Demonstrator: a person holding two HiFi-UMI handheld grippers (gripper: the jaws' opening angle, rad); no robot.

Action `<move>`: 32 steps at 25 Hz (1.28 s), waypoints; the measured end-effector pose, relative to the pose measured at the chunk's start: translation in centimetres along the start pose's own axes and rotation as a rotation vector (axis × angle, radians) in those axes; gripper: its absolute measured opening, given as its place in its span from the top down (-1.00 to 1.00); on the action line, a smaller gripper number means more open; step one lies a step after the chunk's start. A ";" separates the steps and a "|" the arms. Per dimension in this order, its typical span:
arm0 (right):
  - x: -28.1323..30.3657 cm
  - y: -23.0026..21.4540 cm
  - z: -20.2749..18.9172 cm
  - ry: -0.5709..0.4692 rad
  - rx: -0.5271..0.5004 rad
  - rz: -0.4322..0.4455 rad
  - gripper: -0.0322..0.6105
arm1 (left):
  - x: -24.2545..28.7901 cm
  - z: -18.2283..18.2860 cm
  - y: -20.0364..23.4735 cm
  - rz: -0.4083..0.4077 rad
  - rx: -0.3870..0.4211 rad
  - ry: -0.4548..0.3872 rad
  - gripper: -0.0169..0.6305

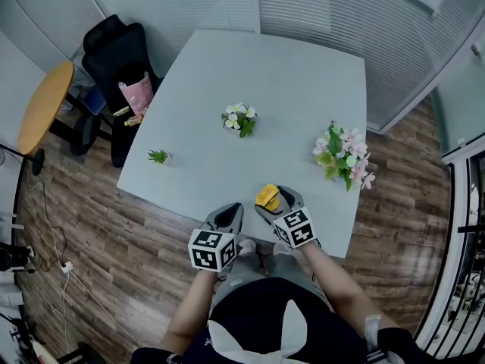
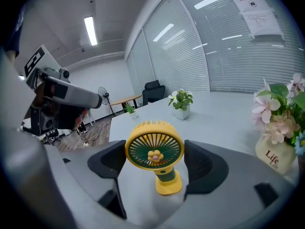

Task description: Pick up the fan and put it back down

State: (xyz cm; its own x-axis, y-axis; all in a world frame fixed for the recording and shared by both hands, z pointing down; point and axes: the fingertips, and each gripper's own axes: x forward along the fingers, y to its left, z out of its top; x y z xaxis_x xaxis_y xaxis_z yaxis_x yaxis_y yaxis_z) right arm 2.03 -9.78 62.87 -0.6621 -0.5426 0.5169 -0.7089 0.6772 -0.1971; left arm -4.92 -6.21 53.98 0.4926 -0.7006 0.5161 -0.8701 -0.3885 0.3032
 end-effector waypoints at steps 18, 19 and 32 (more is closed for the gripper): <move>-0.5 -0.1 -1.5 0.050 0.014 0.009 -0.29 | -0.3 0.2 -0.3 -0.006 0.013 -0.006 0.88; -0.7 -0.1 -1.6 0.052 0.018 0.009 -0.29 | -0.4 0.3 -0.4 -0.008 0.014 -0.009 0.88; -5.5 0.0 0.8 -0.048 0.066 -0.010 -0.10 | -0.9 1.0 -0.8 -0.023 0.025 -0.033 0.88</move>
State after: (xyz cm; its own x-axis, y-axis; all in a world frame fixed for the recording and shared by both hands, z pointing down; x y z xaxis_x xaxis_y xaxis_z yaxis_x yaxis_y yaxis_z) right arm 5.45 -7.23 59.37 -0.6649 -0.5735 0.4786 -0.7289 0.6382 -0.2479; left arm -4.71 -5.87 52.47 0.5121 -0.7108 0.4822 -0.8589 -0.4194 0.2941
